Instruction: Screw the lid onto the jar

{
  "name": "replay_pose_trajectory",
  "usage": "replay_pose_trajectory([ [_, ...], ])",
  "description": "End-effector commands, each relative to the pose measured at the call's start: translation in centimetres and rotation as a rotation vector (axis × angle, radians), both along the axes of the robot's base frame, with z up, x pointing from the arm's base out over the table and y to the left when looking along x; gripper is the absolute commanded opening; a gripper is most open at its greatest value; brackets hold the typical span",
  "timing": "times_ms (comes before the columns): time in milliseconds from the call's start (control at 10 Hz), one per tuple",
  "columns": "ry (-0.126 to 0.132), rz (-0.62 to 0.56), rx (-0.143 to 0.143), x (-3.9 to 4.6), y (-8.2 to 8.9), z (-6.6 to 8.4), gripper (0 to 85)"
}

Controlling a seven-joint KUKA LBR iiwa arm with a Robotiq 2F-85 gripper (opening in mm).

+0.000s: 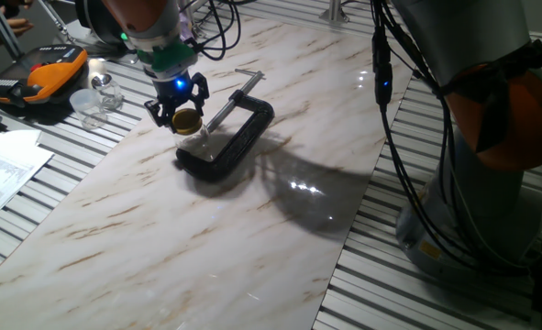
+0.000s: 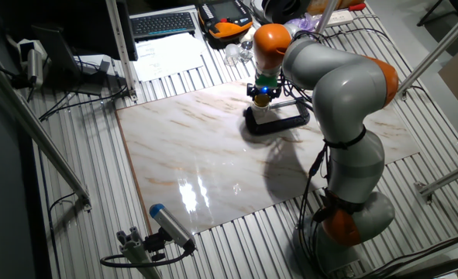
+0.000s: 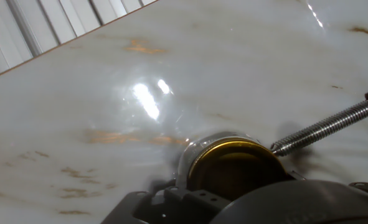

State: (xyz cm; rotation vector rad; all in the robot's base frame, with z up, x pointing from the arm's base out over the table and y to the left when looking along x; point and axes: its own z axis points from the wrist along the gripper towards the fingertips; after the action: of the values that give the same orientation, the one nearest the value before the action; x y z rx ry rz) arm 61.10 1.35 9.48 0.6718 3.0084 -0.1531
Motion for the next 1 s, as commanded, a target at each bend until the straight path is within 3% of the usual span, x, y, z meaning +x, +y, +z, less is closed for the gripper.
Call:
replay_pose_trajectory([
  [0, -0.002, -0.007, 0.001, -0.01, -0.05, -0.03, 0.0],
  [700, -0.008, -0.055, -0.021, -0.05, -0.26, -0.1, 0.0],
  [900, -0.01, -0.077, 0.0, -0.03, -0.29, -0.12, 0.0],
])
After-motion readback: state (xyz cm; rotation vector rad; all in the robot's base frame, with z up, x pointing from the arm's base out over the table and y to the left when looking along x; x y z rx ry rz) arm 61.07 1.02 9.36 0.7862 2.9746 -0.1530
